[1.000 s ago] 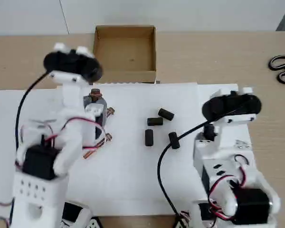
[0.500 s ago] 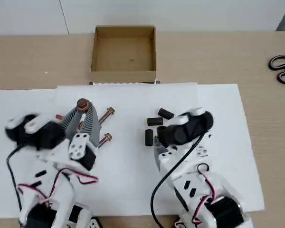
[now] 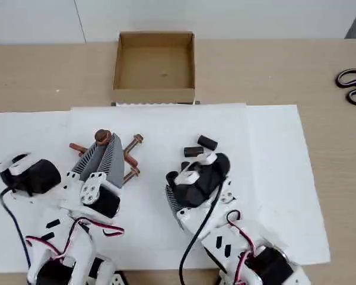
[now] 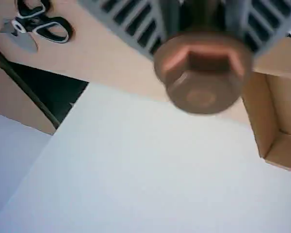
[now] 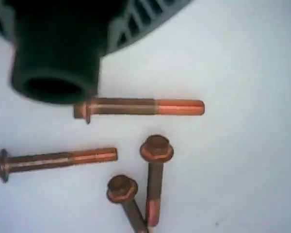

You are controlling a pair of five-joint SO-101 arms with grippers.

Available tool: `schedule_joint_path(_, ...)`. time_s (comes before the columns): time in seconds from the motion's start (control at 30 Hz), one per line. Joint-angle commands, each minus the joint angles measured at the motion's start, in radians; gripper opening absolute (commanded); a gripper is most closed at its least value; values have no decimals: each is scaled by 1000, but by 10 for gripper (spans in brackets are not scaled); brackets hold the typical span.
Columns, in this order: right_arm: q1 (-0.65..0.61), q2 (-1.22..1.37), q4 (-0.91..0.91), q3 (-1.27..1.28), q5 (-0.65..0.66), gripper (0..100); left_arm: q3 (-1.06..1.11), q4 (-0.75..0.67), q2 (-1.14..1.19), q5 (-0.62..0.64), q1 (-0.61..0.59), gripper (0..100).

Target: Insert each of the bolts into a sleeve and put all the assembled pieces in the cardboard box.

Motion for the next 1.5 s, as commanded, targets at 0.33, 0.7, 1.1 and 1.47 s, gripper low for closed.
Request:
schedule_joint_path(0.33,-74,-12,-150,66,133,4,-2,-21,-11,98,157,5)
schedule_joint_path(0.7,-74,-10,-206,68,135,4,28,-21,-9,98,161,5)
schedule_joint_path(1.1,-74,-12,-208,61,135,4,59,58,-9,55,292,5)
schedule_joint_path(1.47,-70,-12,-272,61,204,4,61,212,-11,-84,377,5)
